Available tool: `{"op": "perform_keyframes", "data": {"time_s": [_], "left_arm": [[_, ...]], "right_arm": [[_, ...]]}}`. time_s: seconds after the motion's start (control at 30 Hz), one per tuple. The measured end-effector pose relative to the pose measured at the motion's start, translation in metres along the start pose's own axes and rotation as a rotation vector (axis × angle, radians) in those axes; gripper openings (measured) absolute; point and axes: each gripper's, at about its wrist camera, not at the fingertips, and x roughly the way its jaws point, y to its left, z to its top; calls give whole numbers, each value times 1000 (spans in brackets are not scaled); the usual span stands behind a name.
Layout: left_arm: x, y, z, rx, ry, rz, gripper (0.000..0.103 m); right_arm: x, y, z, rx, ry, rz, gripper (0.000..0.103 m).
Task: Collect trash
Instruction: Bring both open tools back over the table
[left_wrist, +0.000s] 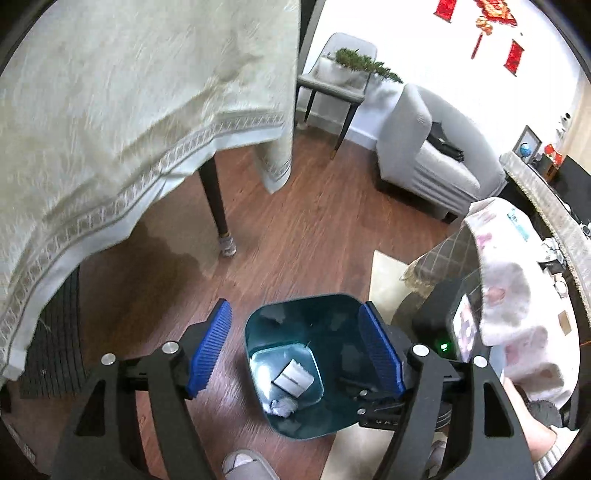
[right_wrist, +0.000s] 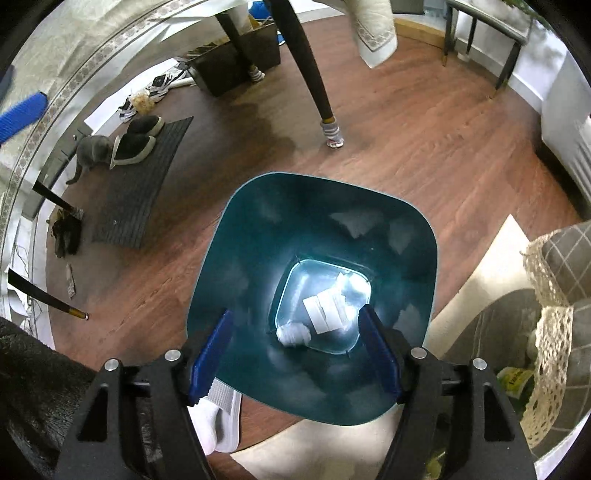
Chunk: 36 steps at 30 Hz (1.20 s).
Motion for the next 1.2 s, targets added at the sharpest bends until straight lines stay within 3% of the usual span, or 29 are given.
{"op": "perform_keyframes", "data": {"time_s": [0.47,0.73,1.2], "left_arm": [[-34,-89,28,157,-140,-42,87],[-36,-143,41,197,-180,-96,89],[-18,-238,39,263,-173,-212,92]], "right_arm": [[-111,-34,-11,25,-240,-14,71],[-186,-68,-38,52,-385,-67,74],[-273,-153,-105,187,-519,-222,78]]}}
